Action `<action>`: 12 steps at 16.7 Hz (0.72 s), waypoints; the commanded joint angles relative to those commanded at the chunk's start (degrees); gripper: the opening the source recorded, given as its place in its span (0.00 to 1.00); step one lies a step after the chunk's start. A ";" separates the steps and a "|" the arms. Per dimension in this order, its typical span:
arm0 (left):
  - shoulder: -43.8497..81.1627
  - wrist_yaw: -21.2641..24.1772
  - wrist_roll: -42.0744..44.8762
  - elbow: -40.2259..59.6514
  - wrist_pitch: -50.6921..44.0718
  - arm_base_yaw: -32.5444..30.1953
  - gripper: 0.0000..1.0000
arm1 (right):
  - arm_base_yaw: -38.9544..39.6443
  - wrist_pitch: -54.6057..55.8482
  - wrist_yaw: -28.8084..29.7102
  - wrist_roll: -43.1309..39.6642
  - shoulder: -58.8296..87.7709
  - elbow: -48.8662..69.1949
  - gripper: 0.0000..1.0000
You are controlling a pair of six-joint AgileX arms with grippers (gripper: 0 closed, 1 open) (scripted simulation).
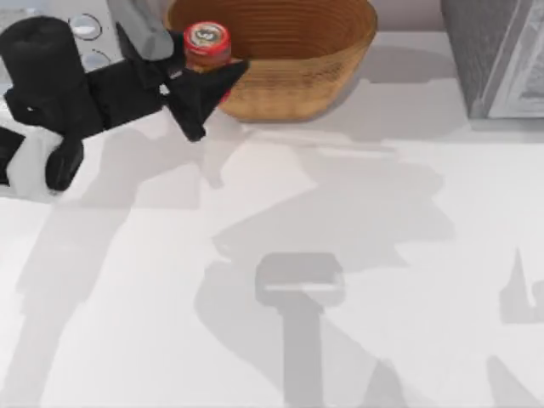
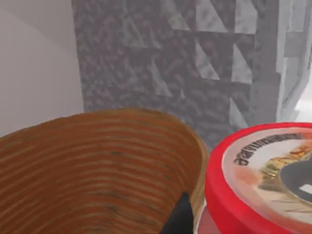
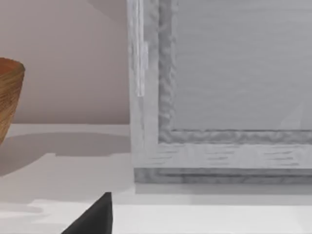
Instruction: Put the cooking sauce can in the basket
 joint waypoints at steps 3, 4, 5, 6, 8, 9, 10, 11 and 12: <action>2.37 -6.66 -0.94 10.98 -8.03 -1.28 0.00 | 0.00 0.00 0.00 0.00 0.00 0.00 1.00; 3.05 -8.73 -1.23 14.34 -10.53 -1.66 0.00 | 0.00 0.00 0.00 0.00 0.00 0.00 1.00; 3.66 -10.69 -1.48 17.45 -12.88 -2.01 0.00 | 0.00 0.00 0.00 0.00 0.00 0.00 1.00; 4.21 -12.50 -1.70 20.27 -15.05 -2.31 0.00 | 0.00 0.00 0.00 0.00 0.00 0.00 1.00; 5.08 -15.50 -2.04 24.86 -18.64 -2.78 0.00 | 0.00 0.00 0.00 0.00 0.00 0.00 1.00; 5.38 -16.63 -2.14 26.52 -19.97 -2.94 0.00 | 0.00 0.00 0.00 0.00 0.00 0.00 1.00; 5.60 -17.44 -2.22 27.71 -20.93 -3.05 0.00 | 0.00 0.00 0.00 0.00 0.00 0.00 1.00; 5.71 -17.90 -2.25 28.37 -21.48 -3.11 0.00 | 0.00 0.00 0.00 0.00 0.00 0.00 1.00; 5.74 -18.00 -2.26 28.53 -21.60 -3.13 0.00 | 0.00 0.00 0.00 0.00 0.00 0.00 1.00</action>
